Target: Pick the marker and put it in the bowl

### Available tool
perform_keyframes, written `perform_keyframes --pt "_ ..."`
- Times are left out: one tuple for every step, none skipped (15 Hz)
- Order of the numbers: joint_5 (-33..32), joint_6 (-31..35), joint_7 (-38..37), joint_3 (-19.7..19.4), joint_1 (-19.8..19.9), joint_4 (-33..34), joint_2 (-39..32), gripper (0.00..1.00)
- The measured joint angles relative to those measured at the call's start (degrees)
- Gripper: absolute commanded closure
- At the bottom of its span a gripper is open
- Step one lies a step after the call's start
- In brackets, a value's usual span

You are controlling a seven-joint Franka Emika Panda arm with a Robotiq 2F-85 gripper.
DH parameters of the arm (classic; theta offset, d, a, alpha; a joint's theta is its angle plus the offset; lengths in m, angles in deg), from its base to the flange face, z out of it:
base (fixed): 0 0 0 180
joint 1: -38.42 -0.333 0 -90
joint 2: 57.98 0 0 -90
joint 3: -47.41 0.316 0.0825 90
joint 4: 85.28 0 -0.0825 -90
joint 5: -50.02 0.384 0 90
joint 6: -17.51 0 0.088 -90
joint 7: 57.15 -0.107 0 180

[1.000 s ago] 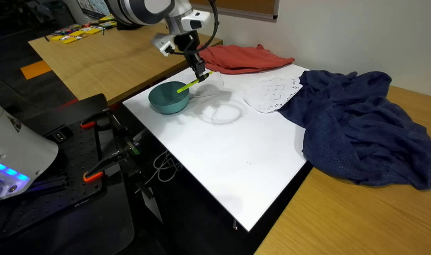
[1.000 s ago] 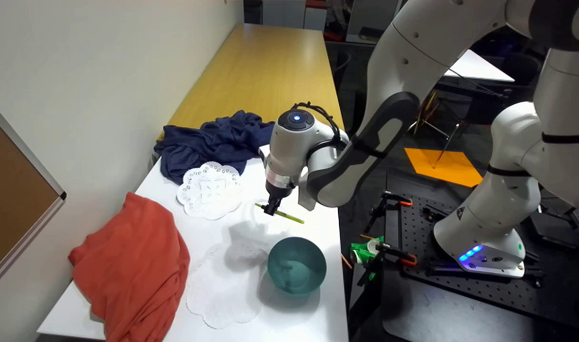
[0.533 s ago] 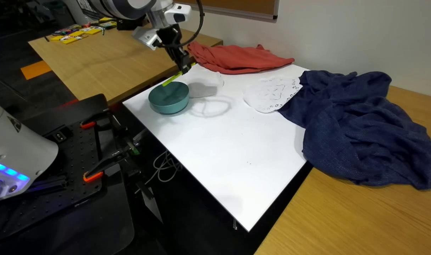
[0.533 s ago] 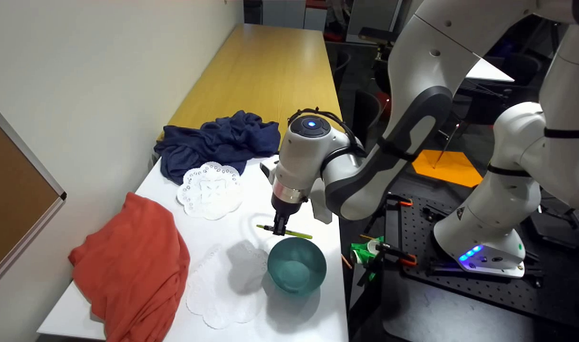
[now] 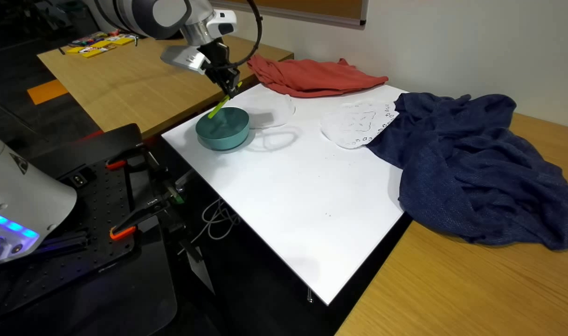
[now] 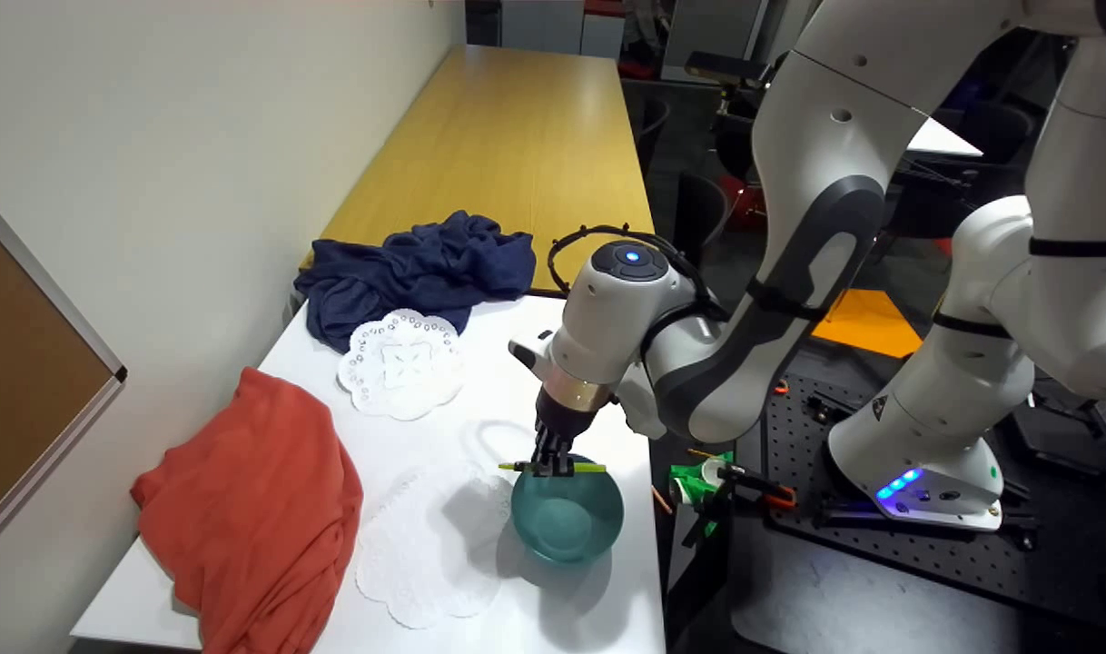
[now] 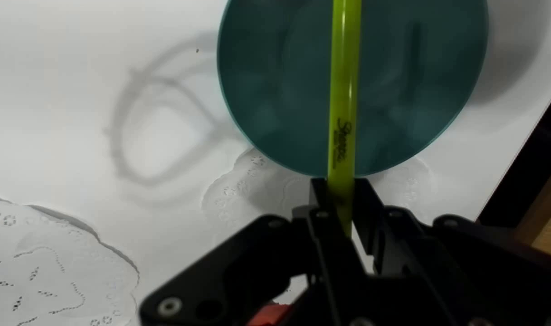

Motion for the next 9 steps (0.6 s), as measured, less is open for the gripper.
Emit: perform_keyframes --pt "-0.1 1.4 1.6 0.9 1.0 -0.5 -0.3 0.96" --pt "-0.1 2.5 3.2 1.9 2.1 -0.8 -0.7 0.96" --pt "-0.3 3.6 4.7 3.2 3.4 -1.0 -1.3 0.96" --pt "-0.4 4.3 5.9 4.5 4.8 -1.0 -2.0 0.62" --pt "-0.7 4.9 7.0 5.8 6.3 -1.0 -2.7 0.56" --pt "-1.1 5.2 7.9 7.0 7.7 -1.0 -3.4 0.5" --pt "-1.6 5.4 8.7 8.0 9.0 -1.0 -3.9 0.42" --pt "-2.0 5.4 9.3 8.8 10.1 -1.0 -4.4 0.35" --pt "-2.4 5.4 9.9 9.4 11.1 -0.9 -4.9 0.26"
